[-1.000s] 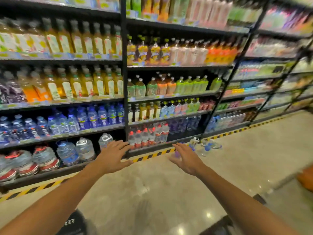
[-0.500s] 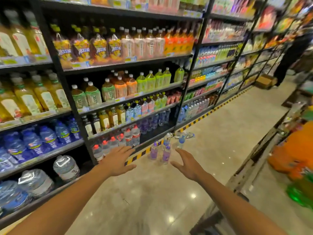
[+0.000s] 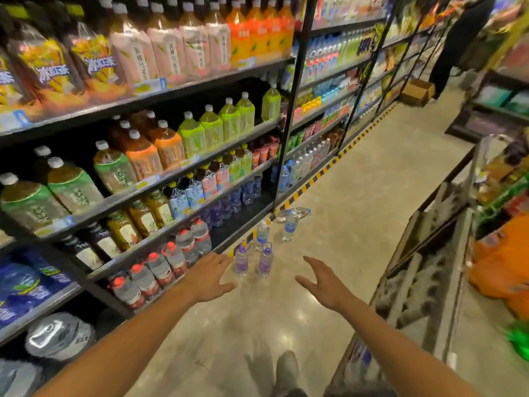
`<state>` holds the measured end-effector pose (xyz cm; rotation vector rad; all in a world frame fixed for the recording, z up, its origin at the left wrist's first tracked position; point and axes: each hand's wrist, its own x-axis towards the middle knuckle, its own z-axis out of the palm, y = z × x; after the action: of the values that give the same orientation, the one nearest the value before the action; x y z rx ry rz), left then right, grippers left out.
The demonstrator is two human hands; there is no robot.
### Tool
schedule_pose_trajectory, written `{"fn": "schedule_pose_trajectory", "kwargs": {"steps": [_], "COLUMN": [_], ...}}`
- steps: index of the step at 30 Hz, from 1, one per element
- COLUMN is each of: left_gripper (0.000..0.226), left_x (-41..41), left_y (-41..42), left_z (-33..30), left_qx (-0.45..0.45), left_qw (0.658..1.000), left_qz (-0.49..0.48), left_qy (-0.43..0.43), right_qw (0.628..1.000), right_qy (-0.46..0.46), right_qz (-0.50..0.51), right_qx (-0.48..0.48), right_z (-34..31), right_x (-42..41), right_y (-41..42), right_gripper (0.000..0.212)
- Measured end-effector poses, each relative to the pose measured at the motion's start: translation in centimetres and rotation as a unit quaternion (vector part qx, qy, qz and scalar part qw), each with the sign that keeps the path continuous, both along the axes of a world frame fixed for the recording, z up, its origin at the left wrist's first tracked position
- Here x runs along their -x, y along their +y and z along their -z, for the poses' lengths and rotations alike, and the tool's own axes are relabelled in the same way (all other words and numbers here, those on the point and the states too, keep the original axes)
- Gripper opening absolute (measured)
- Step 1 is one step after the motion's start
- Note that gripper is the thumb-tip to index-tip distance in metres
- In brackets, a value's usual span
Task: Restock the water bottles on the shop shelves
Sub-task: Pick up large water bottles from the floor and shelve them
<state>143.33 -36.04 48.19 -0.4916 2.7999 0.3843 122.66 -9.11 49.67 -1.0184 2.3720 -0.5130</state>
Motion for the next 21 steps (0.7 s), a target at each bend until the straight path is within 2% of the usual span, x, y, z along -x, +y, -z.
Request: {"fn": "schedule_pose_trajectory", "kwargs": {"steps": [6, 12, 16, 19, 21], "left_gripper": [0.078, 0.076, 0.077, 0.078, 0.077], "left_x": [10.1, 16.7, 18.6, 19.8, 20.6], "left_y": [-4.9, -7.8, -10.3, -12.6, -14.5], "left_z": [3.0, 3.8, 6.8, 11.1, 14.9], "left_qx": [-0.02, -0.022, -0.036, -0.068, -0.087], "left_qw": [0.999, 0.993, 0.988, 0.978, 0.972], "left_qz": [-0.036, -0.116, -0.15, -0.192, -0.21], "left_qy": [-0.002, -0.009, 0.017, -0.044, -0.054], "right_qw": [0.999, 0.992, 0.985, 0.979, 0.975], "right_qy": [-0.034, -0.106, -0.154, -0.187, -0.207], "right_qz": [-0.02, -0.05, -0.059, -0.056, -0.05], "right_qx": [-0.01, -0.036, -0.055, -0.064, -0.068], "right_z": [3.5, 6.3, 8.7, 12.1, 15.1], "right_x": [12.4, 22.1, 24.3, 25.3, 25.7], "right_y": [-6.3, -13.6, -18.6, -22.2, -24.5], "right_gripper": [0.071, 0.072, 0.072, 0.069, 0.068]}}
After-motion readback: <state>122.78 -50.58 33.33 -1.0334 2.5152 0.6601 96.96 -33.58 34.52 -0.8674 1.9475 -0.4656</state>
